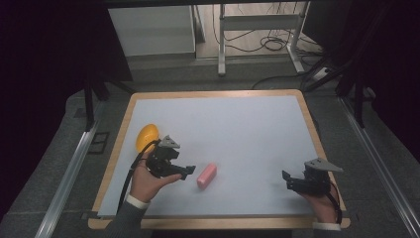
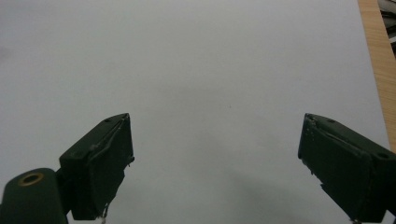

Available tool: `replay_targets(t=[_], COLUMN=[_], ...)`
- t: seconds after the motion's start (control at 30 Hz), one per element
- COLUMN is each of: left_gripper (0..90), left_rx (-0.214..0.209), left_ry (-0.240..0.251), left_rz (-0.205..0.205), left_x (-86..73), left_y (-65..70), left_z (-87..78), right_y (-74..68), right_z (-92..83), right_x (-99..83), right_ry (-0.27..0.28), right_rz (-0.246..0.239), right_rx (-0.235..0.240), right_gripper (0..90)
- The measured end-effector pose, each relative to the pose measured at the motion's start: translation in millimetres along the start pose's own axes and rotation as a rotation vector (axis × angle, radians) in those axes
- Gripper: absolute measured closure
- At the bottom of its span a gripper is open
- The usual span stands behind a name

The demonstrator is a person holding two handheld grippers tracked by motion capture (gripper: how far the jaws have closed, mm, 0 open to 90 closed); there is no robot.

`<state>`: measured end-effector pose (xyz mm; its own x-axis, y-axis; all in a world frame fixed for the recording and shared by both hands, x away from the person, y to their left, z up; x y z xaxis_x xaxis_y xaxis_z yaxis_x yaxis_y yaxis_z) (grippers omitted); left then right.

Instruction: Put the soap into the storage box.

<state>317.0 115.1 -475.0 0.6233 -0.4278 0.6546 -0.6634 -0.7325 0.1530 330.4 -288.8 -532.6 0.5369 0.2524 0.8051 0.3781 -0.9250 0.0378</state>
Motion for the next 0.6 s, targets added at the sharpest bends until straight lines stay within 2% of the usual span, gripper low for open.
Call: replay_targets(t=[0.27, 0.6], left_gripper=[20.5, 20.4], left_rx=[-0.011, 0.007], left_ry=[-0.021, -0.055], left_rz=[0.031, 0.025], left_x=[8.9, 10.1], left_y=[9.2, 10.6], left_z=[9.6, 19.6], right_y=[1.3, 1.4], right_z=[-1.5, -2.0], right_x=[0.9, 1.5], right_ry=[0.012, 0.015], right_rz=[0.001, 0.004], right_rx=[-0.006, -0.013], right_gripper=[9.9, 9.9])
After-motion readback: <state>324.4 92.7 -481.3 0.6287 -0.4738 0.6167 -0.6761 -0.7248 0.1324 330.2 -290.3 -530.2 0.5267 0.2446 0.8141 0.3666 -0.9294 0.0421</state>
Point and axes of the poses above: each handheld gripper's, and its own axes: z roughly forward along the jaws, x roughly out of its top, y roughly to its right, the point moved 5 cm from there along z, roughly forward along the jaws, and after that the axes turned 1 degree about -x, right-handed, at the moved point
